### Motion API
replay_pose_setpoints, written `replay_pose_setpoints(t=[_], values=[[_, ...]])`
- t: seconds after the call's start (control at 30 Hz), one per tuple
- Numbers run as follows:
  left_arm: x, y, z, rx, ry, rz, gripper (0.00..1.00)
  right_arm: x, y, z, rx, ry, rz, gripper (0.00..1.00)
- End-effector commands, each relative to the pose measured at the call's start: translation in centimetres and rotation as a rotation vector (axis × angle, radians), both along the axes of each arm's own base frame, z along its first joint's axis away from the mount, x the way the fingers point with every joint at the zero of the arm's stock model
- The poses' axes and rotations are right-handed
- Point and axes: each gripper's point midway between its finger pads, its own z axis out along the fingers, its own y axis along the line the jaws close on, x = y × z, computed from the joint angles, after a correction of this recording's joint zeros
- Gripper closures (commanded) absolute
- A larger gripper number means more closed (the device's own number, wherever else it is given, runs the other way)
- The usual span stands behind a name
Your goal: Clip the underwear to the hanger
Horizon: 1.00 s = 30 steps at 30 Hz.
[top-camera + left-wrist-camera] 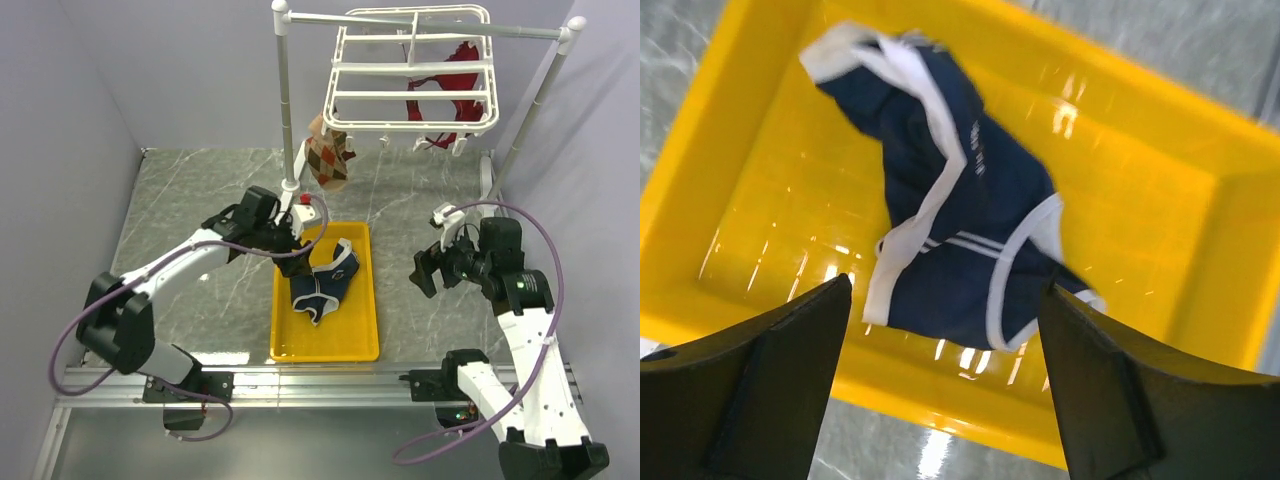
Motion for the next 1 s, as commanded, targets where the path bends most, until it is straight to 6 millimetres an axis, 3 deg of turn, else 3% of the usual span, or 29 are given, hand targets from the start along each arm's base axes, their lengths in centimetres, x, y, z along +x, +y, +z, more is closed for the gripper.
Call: replay_pose_setpoints(t=[0.0, 0.2, 0.4, 0.73, 0.97], values=[[1.2, 0.8, -2.0, 0.114, -0.044, -0.036, 0.20, 0.5, 0.3, 1.5, -0.006, -0.034, 0.038, 0.01], [2.7, 2.3, -4.3, 0.224, -0.073, 0.024, 0.31, 0.9, 0.9, 1.0, 0.012, -0.025, 0.063, 0.02], [2.6, 3.4, -6.8, 0.380, -0.050, -0.016, 0.41, 2.3, 1.9, -0.2, 0.017, 0.013, 0.085, 0.08], [1.1, 2.6, -10.5, 0.485, 0.039, -0.081, 0.43, 3.3, 2.1, -1.0, 0.044, 0.001, 0.063, 0.13], [2.2, 2.6, -12.0, 0.547, 0.042, -0.030, 0.54, 3.4, 2.2, -0.6, 0.064, -0.020, 0.047, 0.14]])
